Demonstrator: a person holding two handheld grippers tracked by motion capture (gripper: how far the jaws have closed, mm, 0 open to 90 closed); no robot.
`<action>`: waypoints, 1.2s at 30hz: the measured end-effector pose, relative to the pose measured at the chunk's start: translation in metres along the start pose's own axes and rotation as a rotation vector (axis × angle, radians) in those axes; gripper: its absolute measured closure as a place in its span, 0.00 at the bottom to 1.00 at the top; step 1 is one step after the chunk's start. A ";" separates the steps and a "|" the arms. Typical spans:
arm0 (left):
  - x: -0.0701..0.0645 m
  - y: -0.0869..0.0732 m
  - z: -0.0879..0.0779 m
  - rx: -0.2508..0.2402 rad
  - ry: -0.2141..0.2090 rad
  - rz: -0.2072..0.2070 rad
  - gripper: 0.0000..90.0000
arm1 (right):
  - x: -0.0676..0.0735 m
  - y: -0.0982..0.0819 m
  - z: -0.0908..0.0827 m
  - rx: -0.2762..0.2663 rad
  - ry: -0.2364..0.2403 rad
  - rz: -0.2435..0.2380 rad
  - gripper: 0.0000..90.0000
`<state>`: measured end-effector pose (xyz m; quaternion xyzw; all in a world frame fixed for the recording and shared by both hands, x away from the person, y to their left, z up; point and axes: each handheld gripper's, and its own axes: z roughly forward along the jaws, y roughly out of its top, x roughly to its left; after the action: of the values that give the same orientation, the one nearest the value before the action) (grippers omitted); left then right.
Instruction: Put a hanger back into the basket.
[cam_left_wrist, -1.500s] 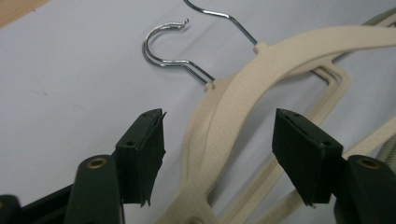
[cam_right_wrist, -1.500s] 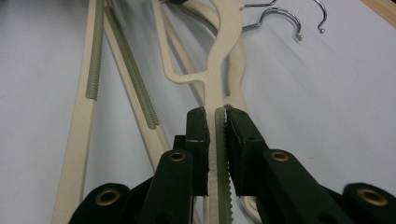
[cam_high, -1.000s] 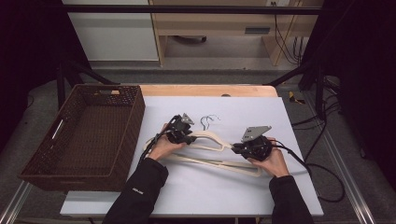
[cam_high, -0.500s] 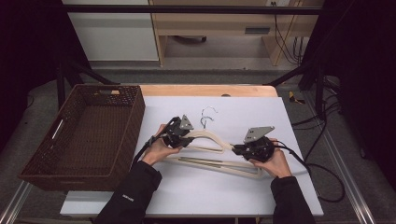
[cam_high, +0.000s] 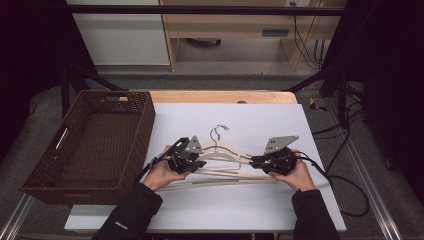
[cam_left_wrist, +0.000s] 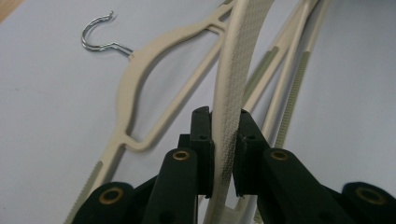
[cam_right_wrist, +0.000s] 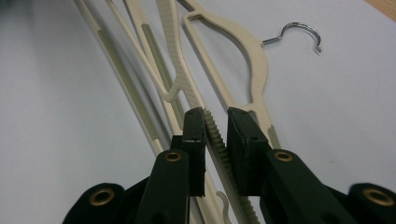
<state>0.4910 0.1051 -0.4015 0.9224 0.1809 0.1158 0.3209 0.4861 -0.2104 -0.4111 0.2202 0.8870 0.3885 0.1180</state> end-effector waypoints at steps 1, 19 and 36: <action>-0.003 -0.001 -0.003 -0.009 -0.012 -0.005 0.90 | 0.000 0.000 -0.001 -0.003 0.007 -0.004 0.84; -0.047 0.000 -0.039 -0.120 -0.087 -0.063 0.95 | 0.013 0.011 -0.031 -0.170 0.018 0.021 0.59; -0.041 -0.002 -0.080 -0.249 0.034 -0.173 0.96 | 0.012 -0.008 -0.062 -0.295 -0.169 0.190 0.19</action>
<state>0.4271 0.1344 -0.3455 0.8544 0.2491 0.1248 0.4385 0.4493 -0.2487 -0.3753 0.3151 0.7824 0.5039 0.1860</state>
